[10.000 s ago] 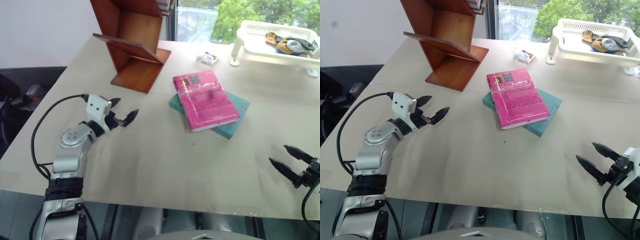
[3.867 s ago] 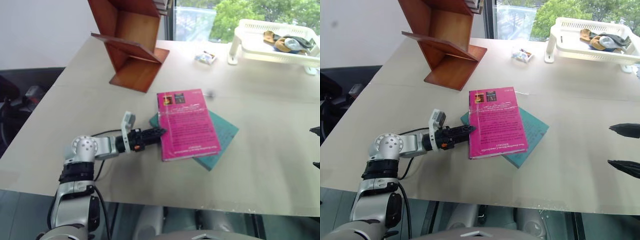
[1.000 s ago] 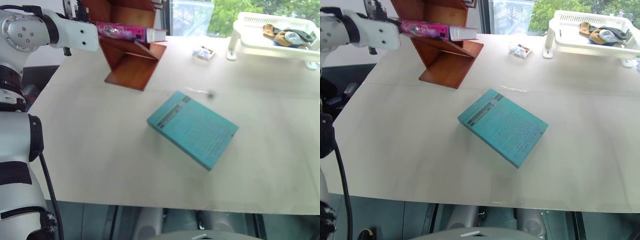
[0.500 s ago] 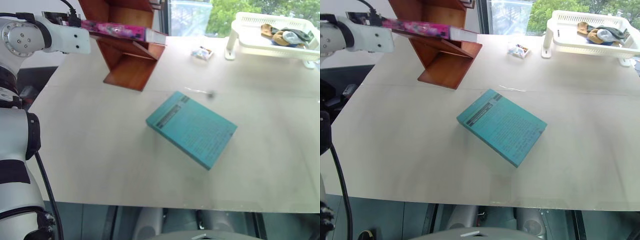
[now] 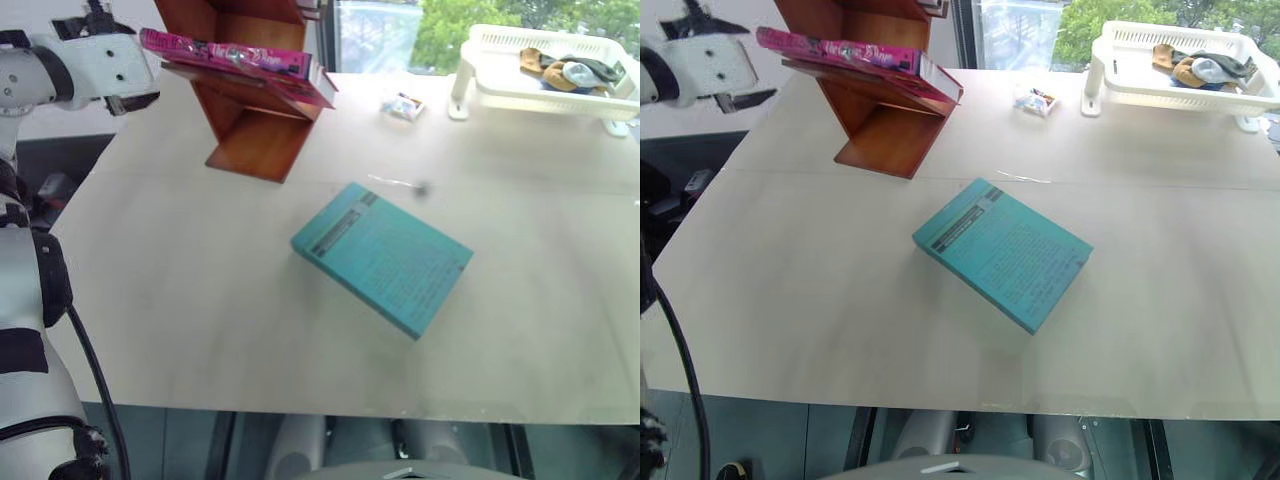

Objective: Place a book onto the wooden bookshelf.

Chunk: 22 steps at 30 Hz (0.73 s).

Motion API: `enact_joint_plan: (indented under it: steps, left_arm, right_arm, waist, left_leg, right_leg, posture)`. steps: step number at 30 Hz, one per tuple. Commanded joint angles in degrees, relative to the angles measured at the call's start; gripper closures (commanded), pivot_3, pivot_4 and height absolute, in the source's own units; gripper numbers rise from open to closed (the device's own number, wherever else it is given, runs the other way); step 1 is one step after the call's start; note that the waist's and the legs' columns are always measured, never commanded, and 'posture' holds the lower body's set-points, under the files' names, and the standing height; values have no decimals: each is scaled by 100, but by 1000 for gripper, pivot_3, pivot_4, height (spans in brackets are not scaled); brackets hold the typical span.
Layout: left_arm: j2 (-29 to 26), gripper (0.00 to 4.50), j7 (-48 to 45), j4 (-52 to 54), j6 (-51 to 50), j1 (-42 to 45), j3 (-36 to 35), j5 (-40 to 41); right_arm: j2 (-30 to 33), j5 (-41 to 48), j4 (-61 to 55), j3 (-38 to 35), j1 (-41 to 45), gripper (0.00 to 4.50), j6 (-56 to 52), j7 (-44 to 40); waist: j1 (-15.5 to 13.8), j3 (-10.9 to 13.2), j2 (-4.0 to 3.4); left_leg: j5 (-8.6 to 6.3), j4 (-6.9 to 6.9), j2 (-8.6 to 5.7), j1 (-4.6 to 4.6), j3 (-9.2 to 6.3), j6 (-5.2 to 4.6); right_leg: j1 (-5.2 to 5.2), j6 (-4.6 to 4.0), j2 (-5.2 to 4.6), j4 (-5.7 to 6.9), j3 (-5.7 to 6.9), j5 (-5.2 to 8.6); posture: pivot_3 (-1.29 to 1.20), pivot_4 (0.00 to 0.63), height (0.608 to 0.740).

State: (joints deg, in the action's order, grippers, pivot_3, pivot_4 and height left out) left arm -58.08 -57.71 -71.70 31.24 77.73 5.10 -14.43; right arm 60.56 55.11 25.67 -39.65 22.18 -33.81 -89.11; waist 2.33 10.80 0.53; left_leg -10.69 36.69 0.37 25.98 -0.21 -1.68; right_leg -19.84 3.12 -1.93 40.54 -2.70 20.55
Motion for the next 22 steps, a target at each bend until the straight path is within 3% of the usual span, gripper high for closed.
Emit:
enact_joint_plan:
  steps: [1,6,10,12,16,22]
  left_arm:
    - [-41,497,-1688,976,-1771,-934,-1053,1693]
    - [26,497,-2421,4823,-4457,-4671,-1953,3580]
    - [317,497,-1645,6408,-5207,-6357,-2234,3788]
    - [574,497,-1168,6661,-5355,-6781,-2224,3732]
    - [876,497,-685,6830,-5316,-7308,-2072,3536]
    - [863,497,-633,6895,-5257,-7529,-2003,3539]
  right_arm:
    - [33,84,-249,-275,-234,0,-76,-204]
    - [-222,-482,-441,129,-1067,0,344,-270]
    - [-288,-1272,-341,531,-1628,0,1154,-246]
    - [-371,-1606,-135,706,-1821,0,1525,-193]
    - [-447,-2304,442,980,-1926,0,2520,34]
    - [-463,-2554,1050,1012,-1926,0,3111,32]
  waist:
    - [4,0,-1]
    - [65,-13,-22]
    - [-4,-11,-20]
    - [-57,-20,-28]
    - [-83,-21,-29]
    - [-63,-27,-34]
  left_leg:
    - [0,6,1,0,0,0]
    - [-1,13,23,-18,14,-1]
    - [-3,36,32,-26,2,-2]
    - [-1,49,33,-33,-20,1]
    - [-3,43,29,-137,-9,3]
    - [-3,34,29,-144,-9,3]
  right_leg:
    - [0,0,-1,6,4,0]
    - [6,-3,-14,15,-9,2]
    - [14,-7,-24,39,13,3]
    - [29,-9,-22,42,22,0]
    - [144,-10,-32,19,24,1]
    - [149,-11,-33,13,23,1]
  posture:
    - [0,150,740]
    - [0,150,740]
    - [0,150,740]
    - [0,150,740]
    - [0,150,740]
    - [0,150,740]
